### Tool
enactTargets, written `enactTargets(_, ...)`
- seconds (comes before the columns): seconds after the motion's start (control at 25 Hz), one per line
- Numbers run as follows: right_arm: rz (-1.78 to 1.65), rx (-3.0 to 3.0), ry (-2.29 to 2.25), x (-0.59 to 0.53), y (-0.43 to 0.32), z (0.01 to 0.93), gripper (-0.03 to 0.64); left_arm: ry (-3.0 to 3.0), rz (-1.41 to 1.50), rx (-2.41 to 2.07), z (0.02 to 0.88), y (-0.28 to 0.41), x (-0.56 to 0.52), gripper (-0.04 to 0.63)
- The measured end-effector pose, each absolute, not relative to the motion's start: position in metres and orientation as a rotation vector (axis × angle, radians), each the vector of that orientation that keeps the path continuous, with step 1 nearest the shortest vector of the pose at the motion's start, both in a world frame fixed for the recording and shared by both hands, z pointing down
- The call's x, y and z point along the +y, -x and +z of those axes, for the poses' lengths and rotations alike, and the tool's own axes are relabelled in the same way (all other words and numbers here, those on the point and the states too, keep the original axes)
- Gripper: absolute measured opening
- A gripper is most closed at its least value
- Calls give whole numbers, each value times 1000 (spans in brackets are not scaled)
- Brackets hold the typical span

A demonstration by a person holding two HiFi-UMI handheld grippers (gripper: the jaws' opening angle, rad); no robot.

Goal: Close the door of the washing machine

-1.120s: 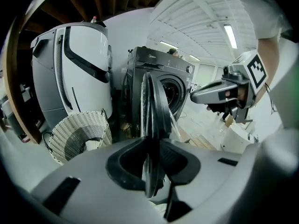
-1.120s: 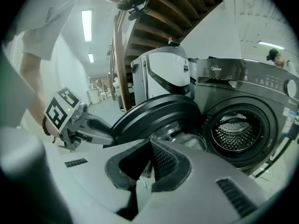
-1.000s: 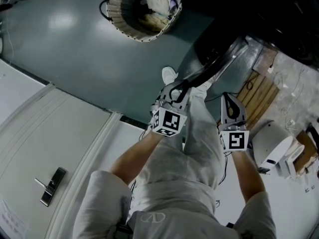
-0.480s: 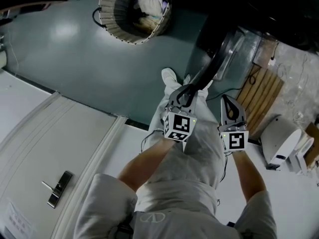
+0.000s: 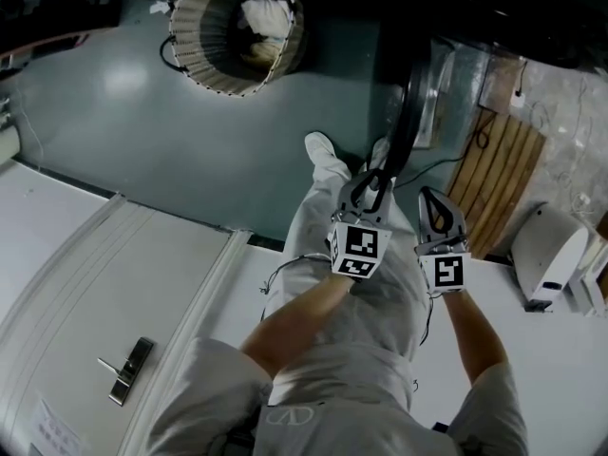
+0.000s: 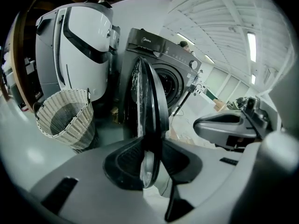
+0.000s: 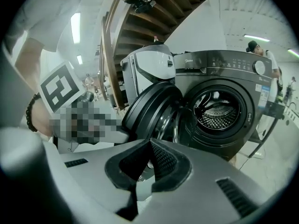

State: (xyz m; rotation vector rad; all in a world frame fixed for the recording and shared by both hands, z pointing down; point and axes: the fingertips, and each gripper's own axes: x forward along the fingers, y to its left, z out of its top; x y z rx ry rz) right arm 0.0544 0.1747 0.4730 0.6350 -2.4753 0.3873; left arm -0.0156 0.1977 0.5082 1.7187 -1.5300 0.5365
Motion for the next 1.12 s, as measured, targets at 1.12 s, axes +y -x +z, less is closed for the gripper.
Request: enactTargets(1.12,357,-2356,-722,167,-161,509,12,-1553,446,-1359,515,-88,146,144)
